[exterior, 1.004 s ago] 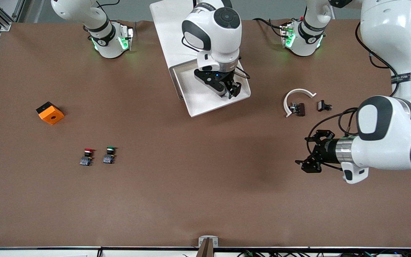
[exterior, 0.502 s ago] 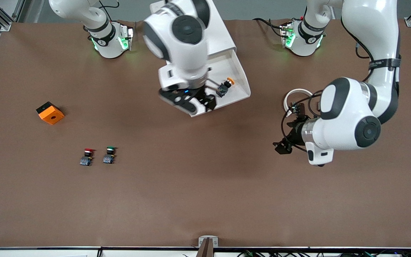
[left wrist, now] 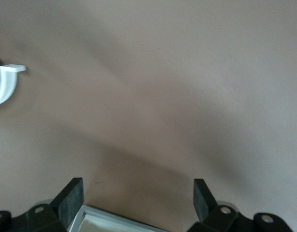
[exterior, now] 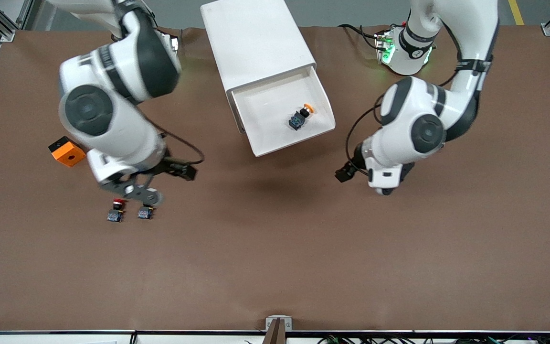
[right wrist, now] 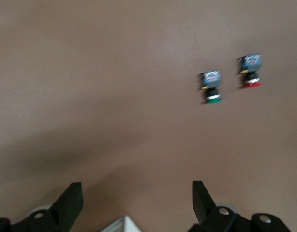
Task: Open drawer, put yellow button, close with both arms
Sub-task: 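Open the right gripper over the drawer while the left gripper approaches the drawer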
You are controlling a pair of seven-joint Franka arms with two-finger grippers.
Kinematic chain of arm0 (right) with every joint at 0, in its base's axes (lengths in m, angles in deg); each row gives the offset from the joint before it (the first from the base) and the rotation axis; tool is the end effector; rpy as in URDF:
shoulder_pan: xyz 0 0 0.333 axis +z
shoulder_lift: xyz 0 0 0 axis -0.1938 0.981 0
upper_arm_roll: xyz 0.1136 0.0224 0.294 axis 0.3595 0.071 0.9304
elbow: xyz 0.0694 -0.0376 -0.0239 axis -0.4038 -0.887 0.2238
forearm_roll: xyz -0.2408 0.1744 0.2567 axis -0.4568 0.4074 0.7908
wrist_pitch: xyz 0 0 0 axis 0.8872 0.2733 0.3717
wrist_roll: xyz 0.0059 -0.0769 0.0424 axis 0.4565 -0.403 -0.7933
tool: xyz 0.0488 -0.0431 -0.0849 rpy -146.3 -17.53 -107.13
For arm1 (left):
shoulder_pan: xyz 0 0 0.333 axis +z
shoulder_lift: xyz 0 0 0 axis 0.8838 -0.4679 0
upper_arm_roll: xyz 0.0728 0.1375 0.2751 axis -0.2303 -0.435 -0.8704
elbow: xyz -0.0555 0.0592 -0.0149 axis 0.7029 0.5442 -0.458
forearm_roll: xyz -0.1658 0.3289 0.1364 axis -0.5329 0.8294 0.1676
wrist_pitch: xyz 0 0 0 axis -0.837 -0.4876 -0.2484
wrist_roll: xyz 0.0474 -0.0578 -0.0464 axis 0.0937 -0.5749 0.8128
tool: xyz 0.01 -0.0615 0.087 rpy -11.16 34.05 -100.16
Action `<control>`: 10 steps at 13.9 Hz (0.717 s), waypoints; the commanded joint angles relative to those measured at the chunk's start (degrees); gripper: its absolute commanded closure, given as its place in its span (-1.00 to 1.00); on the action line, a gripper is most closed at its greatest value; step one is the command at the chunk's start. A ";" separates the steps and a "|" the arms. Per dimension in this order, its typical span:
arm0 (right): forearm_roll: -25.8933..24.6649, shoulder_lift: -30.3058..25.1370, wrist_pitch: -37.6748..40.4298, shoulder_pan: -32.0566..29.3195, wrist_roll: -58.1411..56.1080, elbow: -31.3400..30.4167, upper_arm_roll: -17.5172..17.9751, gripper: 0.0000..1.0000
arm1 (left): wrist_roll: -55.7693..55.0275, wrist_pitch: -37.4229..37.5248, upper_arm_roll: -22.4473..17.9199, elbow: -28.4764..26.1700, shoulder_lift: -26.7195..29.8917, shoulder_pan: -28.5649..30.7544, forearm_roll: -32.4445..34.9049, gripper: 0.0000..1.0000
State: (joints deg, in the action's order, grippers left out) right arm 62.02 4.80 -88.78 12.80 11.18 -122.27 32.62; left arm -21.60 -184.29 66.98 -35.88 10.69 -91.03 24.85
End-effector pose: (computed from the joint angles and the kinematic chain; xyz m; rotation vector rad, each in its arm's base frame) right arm 0.6351 0.2383 0.5092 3.0721 -0.3954 -0.1785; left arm 0.5504 -0.3051 0.3595 2.7799 1.1242 -0.3614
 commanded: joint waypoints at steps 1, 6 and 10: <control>-0.12 -1.51 2.52 -7.69 -12.15 -0.70 0.96 -1.00 | 1.56 -5.68 4.14 -5.78 3.41 -0.34 2.22 -1.00; -2.31 -2.66 4.90 -19.74 -29.74 -0.79 0.96 -1.00 | 1.04 -5.69 11.08 -6.13 3.33 -0.34 2.22 -1.00; -2.23 -2.57 4.81 -26.95 -36.63 -0.79 1.05 -1.00 | -1.50 -5.78 17.06 -7.35 2.97 -0.42 2.05 -1.00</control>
State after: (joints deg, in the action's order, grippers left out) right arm 60.39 3.20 -84.31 -11.38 -23.65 -122.27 32.38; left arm -21.36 -189.03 81.33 -40.98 12.39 -91.67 26.18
